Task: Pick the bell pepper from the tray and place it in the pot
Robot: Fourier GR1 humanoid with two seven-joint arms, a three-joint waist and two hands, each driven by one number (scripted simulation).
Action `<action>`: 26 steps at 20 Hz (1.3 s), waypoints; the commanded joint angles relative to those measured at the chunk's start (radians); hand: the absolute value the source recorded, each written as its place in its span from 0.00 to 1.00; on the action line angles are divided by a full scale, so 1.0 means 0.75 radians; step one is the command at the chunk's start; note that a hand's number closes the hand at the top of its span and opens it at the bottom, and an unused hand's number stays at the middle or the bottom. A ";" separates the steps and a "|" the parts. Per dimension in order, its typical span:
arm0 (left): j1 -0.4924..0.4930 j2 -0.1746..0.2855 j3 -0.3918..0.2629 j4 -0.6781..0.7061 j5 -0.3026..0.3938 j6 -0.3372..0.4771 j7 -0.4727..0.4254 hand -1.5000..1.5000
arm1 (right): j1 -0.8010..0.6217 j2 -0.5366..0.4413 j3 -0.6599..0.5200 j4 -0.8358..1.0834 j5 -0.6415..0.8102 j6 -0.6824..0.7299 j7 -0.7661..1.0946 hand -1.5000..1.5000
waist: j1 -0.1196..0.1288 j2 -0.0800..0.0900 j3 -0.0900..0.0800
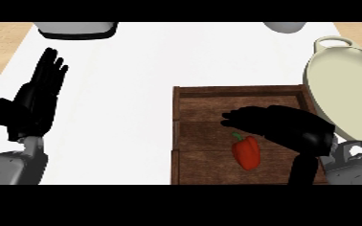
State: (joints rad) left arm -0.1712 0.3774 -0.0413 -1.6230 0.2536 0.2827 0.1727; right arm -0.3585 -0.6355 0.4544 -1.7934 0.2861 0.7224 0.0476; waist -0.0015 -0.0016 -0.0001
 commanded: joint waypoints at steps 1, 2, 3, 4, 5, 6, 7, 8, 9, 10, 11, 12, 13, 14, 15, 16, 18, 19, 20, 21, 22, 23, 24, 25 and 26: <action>-0.045 0.002 0.085 0.103 0.020 -0.070 -0.046 0.50 | 0.066 0.048 0.016 -0.061 0.105 0.030 0.083 0.00 | -0.002 0.002 0.000; -0.068 -0.020 0.038 0.065 -0.038 -0.016 0.020 0.50 | 0.038 0.103 0.046 0.024 0.179 0.004 0.062 0.00 | 0.003 0.003 0.000; -0.040 -0.033 0.020 -0.014 -0.049 0.003 0.052 0.50 | 0.065 0.118 0.045 -0.025 0.203 -0.009 0.114 0.00 | 0.003 0.001 0.000; 0.045 -0.011 0.030 -0.069 -0.016 -0.049 0.024 0.50 | -0.011 0.193 0.095 0.064 0.246 -0.019 0.160 0.00 | 0.015 0.001 0.000; -0.054 -0.047 0.007 -0.006 -0.067 -0.006 0.062 0.50 | 0.027 0.100 0.032 0.082 0.288 -0.021 0.021 0.00 | 0.004 0.002 0.001; 0.052 -0.087 0.013 0.003 -0.063 -0.045 -0.065 0.50 | 0.048 0.125 0.026 0.072 0.308 -0.022 0.018 0.00 | 0.006 0.002 0.000; 0.015 -0.043 0.060 -0.054 -0.051 -0.046 0.055 0.50 | 0.064 0.120 -0.031 0.056 0.305 -0.001 -0.003 0.00 | 0.005 0.001 0.000; 0.013 -0.090 0.026 -0.015 -0.097 -0.028 0.001 0.50 | 0.020 0.157 -0.019 0.170 0.350 -0.013 -0.071 0.00 | 0.007 0.003 0.000; 0.046 -0.045 0.083 -0.094 -0.056 -0.072 0.059 0.50 | 0.076 0.145 -0.042 0.061 0.334 0.047 -0.019 0.00 | 0.005 0.001 0.000; 0.047 -0.087 0.028 -0.100 -0.114 -0.046 0.052 0.50 | 0.097 0.153 -0.043 0.095 0.367 0.021 -0.069 0.00 | 0.004 0.001 0.000; -0.039 -0.057 0.116 0.036 -0.058 -0.088 0.040 0.50 | 0.161 0.157 -0.020 0.035 0.390 -0.016 -0.071 0.00 | -0.001 0.002 0.000; -0.076 -0.126 0.028 0.043 -0.144 -0.019 0.043 0.50 | 0.046 0.232 -0.014 0.161 0.427 -0.016 -0.062 0.00 | 0.003 0.003 0.000; 0.067 -0.028 0.134 -0.069 -0.041 -0.151 0.036 0.50 | 0.086 0.185 -0.056 0.120 0.410 0.018 -0.103 0.00 | 0.007 0.001 0.000; 0.009 -0.113 0.058 -0.016 -0.122 -0.050 0.017 0.50 | 0.185 0.212 0.062 0.161 0.534 -0.159 -0.176 0.00 | 0.003 0.003 0.001; 0.088 -0.131 0.023 -0.110 -0.156 -0.054 0.048 0.50 | 0.079 0.208 -0.040 0.178 0.488 -0.028 -0.171 0.00 | 0.008 0.002 0.000; -0.012 -0.082 0.125 0.019 -0.058 -0.151 0.021 0.50 | 0.036 0.246 -0.021 0.284 0.531 -0.066 -0.206 0.00 | 0.007 0.003 0.000; -0.047 -0.123 0.083 -0.019 -0.152 -0.071 0.088 0.50 | 0.076 0.260 -0.040 0.243 0.565 -0.028 -0.167 0.00 | 0.004 0.002 0.000; -0.020 -0.091 0.138 0.029 -0.098 -0.146 -0.005 0.50 | 0.103 0.323 0.047 0.299 0.642 -0.140 -0.166 0.00 | 0.006 0.003 0.000; -0.047 -0.109 0.115 -0.064 -0.144 -0.081 0.121 0.50 | 0.158 0.306 -0.014 0.139 0.598 -0.036 -0.089 0.00 | 0.001 0.001 0.000; -0.033 -0.123 0.115 -0.044 -0.153 -0.081 0.086 0.50 | 0.094 0.266 -0.039 0.324 0.647 -0.101 -0.230 0.00 | 0.006 0.002 0.000; -0.011 -0.122 0.152 0.047 -0.124 -0.140 -0.022 0.50 | 0.140 0.347 0.022 0.311 0.688 -0.152 -0.171 0.00 | 0.004 0.003 0.000; -0.049 -0.098 0.153 -0.047 -0.125 -0.135 0.128 0.50 | 0.145 0.301 -0.025 0.281 0.680 -0.087 -0.215 0.00 | 0.004 0.002 0.000; -0.041 -0.150 0.094 -0.087 -0.182 -0.080 0.128 0.50 | 0.071 0.325 -0.072 0.303 0.657 -0.020 -0.173 0.00 | 0.005 0.002 0.000; -0.089 -0.130 0.155 0.087 -0.131 -0.164 0.015 0.50 | 0.051 0.386 -0.025 0.418 0.698 -0.098 -0.220 0.00 | 0.005 0.004 0.000; 0.031 -0.119 0.162 -0.031 -0.135 -0.174 0.028 0.50 | 0.142 0.329 -0.010 0.336 0.713 -0.091 -0.266 0.00 | 0.006 0.002 0.000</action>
State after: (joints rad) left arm -0.1916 0.2880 0.0581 -1.6319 0.1524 0.1861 0.2144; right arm -0.2811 -0.3978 0.4375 -1.5661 0.7765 0.6638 -0.1015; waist 0.0022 -0.0004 -0.0006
